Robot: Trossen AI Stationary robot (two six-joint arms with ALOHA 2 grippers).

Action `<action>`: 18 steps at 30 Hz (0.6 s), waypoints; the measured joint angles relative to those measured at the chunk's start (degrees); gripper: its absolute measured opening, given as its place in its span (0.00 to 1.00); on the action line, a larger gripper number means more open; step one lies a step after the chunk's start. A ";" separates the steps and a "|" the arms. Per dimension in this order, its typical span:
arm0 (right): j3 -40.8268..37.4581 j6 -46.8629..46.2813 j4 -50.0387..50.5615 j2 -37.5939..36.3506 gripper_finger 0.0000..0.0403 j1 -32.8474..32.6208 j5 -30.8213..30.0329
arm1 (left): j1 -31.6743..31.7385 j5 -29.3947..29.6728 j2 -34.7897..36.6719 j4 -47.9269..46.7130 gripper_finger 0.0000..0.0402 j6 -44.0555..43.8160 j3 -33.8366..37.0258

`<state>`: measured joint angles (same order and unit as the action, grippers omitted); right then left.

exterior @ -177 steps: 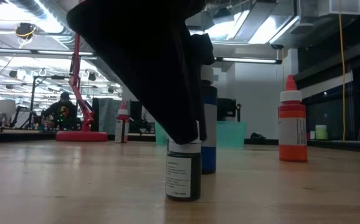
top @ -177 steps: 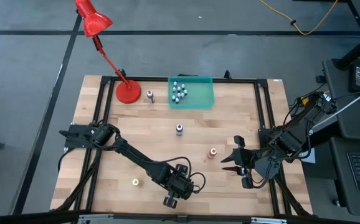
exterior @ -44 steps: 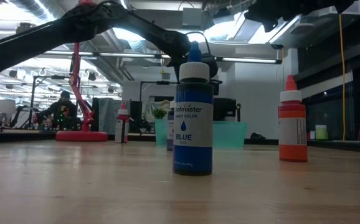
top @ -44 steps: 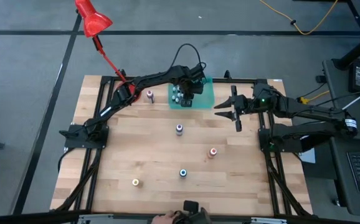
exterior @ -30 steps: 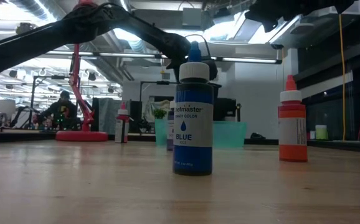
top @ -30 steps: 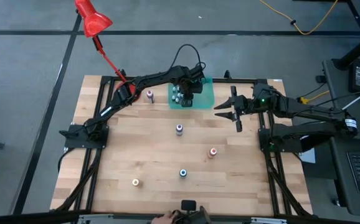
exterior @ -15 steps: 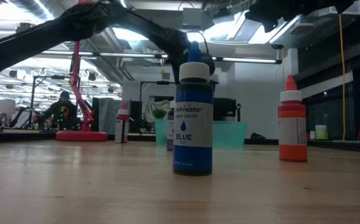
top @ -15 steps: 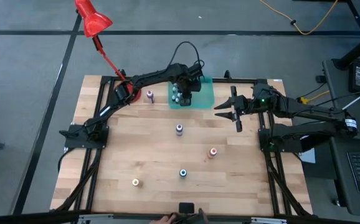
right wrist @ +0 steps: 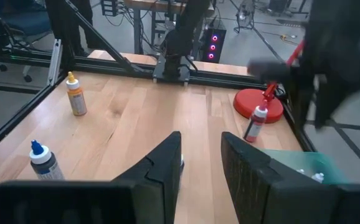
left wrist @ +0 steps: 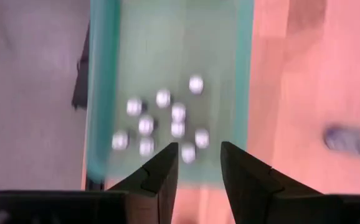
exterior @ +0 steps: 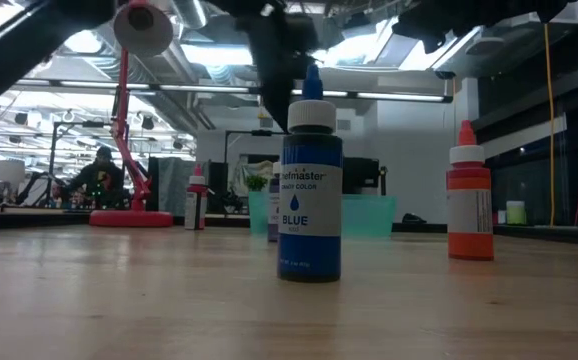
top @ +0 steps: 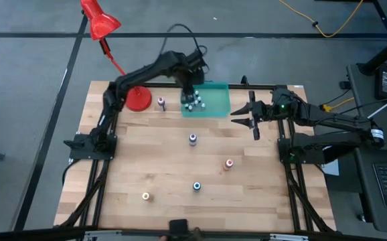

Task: Pick & Place food coloring
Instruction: Put the large pink food coloring bottle into the green bin

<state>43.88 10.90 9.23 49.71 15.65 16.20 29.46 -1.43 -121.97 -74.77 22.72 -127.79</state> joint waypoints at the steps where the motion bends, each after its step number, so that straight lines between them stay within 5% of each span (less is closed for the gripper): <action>1: 0.00 0.05 -0.07 0.00 0.29 0.27 0.00 | 0.57 0.02 0.99 -1.96 0.29 -0.41 0.00; 10: 0.00 0.26 -0.24 0.00 0.29 2.05 0.03 | 7.81 -3.69 4.65 -15.60 0.30 -3.95 0.00; 18: 0.00 0.30 0.59 0.00 0.29 2.26 0.43 | 11.05 -9.74 4.95 -15.25 0.36 -0.12 0.02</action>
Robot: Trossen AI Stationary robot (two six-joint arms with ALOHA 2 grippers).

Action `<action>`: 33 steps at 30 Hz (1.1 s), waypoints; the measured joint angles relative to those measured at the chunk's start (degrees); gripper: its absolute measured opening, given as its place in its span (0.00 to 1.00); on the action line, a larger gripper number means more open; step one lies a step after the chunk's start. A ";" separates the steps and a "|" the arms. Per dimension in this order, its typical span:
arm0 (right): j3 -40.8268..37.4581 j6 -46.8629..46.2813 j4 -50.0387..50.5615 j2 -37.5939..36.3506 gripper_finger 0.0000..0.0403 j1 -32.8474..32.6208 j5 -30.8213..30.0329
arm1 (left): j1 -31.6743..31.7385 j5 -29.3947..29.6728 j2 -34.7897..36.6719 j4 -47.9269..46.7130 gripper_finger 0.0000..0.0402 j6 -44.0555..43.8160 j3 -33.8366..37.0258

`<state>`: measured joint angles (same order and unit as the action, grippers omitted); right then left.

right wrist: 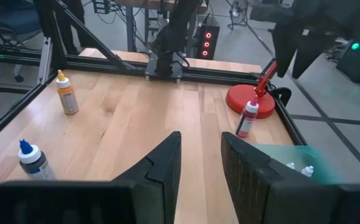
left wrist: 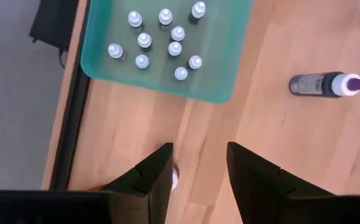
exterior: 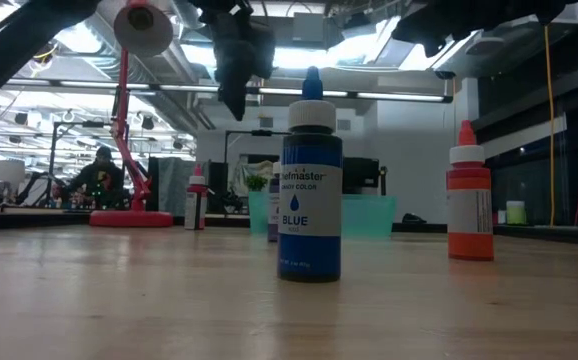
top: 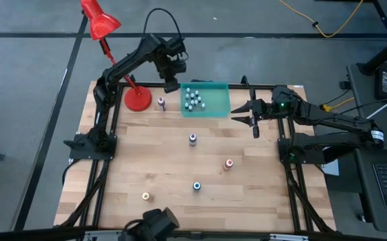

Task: Pick & Place food coloring
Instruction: Put the large pink food coloring bottle into the green bin

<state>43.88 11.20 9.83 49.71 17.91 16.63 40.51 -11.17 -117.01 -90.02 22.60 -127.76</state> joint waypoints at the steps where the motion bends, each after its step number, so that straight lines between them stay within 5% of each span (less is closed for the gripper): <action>1: 0.00 0.02 0.21 0.00 0.29 0.00 0.02 | 0.37 -0.82 -0.20 -0.02 0.37 0.33 0.00; 9: 0.00 0.92 2.70 0.00 0.29 0.00 0.06 | 2.85 -3.22 -0.90 0.18 0.35 -6.91 2.90; 16: 0.00 1.02 3.40 0.00 0.29 0.00 0.08 | 0.55 4.60 6.27 1.59 0.35 -7.02 19.92; 22: 0.00 1.39 3.25 0.00 0.29 1.12 0.08 | 0.41 8.51 12.59 17.16 0.36 -7.60 33.58; 33: 0.00 -2.00 3.31 0.00 0.29 1.70 1.13 | 1.33 7.11 13.14 20.99 0.58 -6.85 42.93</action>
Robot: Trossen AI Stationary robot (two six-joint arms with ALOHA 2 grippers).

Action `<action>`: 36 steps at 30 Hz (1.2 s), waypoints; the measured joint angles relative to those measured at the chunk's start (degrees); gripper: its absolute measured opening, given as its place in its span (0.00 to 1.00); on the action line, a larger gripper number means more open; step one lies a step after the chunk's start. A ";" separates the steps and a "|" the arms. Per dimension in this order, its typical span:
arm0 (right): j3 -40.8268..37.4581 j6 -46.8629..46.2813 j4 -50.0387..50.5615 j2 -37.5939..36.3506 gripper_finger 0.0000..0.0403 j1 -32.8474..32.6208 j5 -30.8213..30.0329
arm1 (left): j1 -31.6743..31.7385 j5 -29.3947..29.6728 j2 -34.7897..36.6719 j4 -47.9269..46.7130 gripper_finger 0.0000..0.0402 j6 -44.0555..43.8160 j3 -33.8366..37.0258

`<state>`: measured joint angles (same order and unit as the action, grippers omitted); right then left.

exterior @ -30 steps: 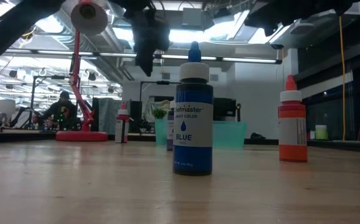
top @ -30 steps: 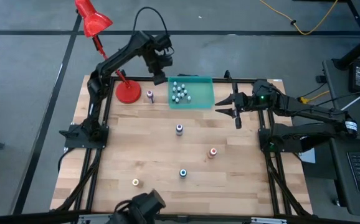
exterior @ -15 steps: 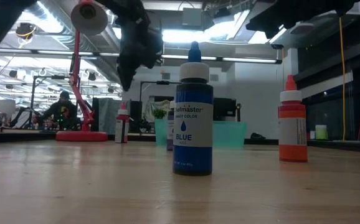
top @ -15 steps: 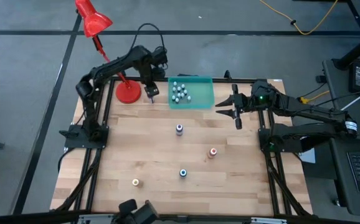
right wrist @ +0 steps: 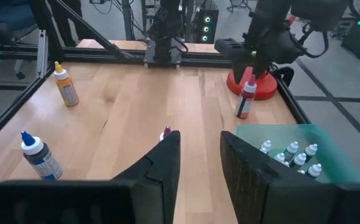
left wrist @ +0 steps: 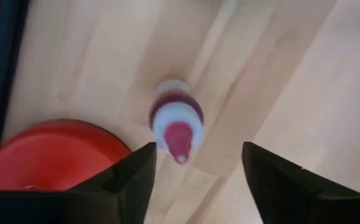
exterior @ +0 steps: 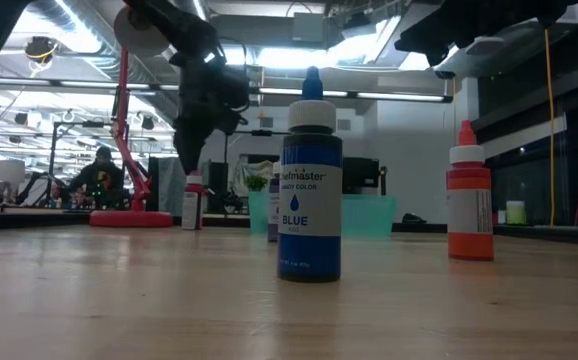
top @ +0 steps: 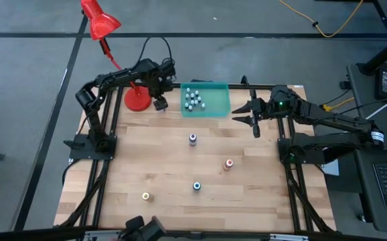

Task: Pick & Place food coloring
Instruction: Put the large pink food coloring bottle into the green bin

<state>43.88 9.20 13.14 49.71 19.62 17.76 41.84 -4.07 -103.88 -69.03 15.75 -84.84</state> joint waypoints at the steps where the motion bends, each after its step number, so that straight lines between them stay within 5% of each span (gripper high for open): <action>1: 0.00 0.01 0.01 0.00 0.29 0.00 0.00 | 0.08 0.60 0.00 0.58 0.60 -0.02 0.00; 8: 0.00 0.09 0.00 0.02 0.29 0.00 -0.02 | 0.31 2.70 0.00 4.97 0.70 0.00 0.00; 24: 0.00 -0.10 0.01 0.04 0.29 0.00 -0.07 | -0.17 3.03 -3.44 7.84 0.70 1.38 4.00; 36: 0.00 0.03 -0.02 0.04 0.29 0.00 -0.09 | -0.17 1.98 -3.45 10.18 0.43 0.94 5.11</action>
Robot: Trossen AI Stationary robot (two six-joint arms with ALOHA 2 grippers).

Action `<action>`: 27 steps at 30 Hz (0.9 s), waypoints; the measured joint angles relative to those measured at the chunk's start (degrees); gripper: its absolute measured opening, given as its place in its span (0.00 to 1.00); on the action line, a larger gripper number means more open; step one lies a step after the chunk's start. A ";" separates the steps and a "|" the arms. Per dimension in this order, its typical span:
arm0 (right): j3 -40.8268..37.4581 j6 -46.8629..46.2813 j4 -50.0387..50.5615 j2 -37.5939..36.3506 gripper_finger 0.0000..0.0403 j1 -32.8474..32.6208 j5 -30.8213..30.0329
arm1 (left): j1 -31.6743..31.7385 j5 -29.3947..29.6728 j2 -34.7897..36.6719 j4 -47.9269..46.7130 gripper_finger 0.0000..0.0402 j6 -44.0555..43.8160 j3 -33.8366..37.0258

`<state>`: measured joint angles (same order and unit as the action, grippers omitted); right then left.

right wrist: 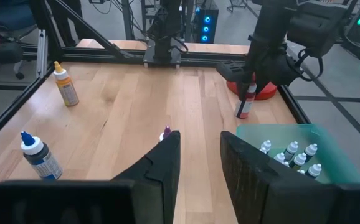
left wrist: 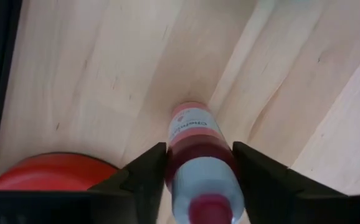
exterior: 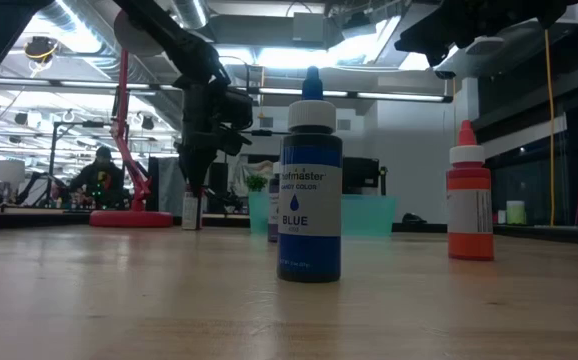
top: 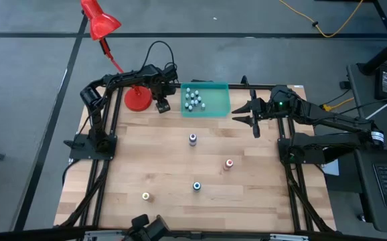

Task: Pick & Place food coloring
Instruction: Put the large pink food coloring bottle into the green bin

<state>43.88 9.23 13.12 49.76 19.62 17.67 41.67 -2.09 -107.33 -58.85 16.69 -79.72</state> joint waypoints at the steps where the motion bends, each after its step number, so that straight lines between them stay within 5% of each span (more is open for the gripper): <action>1: 0.00 0.00 0.00 0.00 0.29 0.00 0.00 | 0.00 0.00 0.00 0.06 0.40 -0.04 0.00; 14: 0.02 0.17 -0.02 0.00 0.29 0.09 0.00 | -0.79 -0.03 2.43 -3.49 0.37 -2.03 -1.80; 27: 0.02 0.60 -0.02 -0.01 0.29 2.51 -0.02 | -4.18 0.04 6.04 -12.32 0.37 -3.48 -29.77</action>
<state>43.90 9.83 13.10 49.75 22.13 17.65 37.49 -2.04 -101.28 -71.17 13.20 -109.50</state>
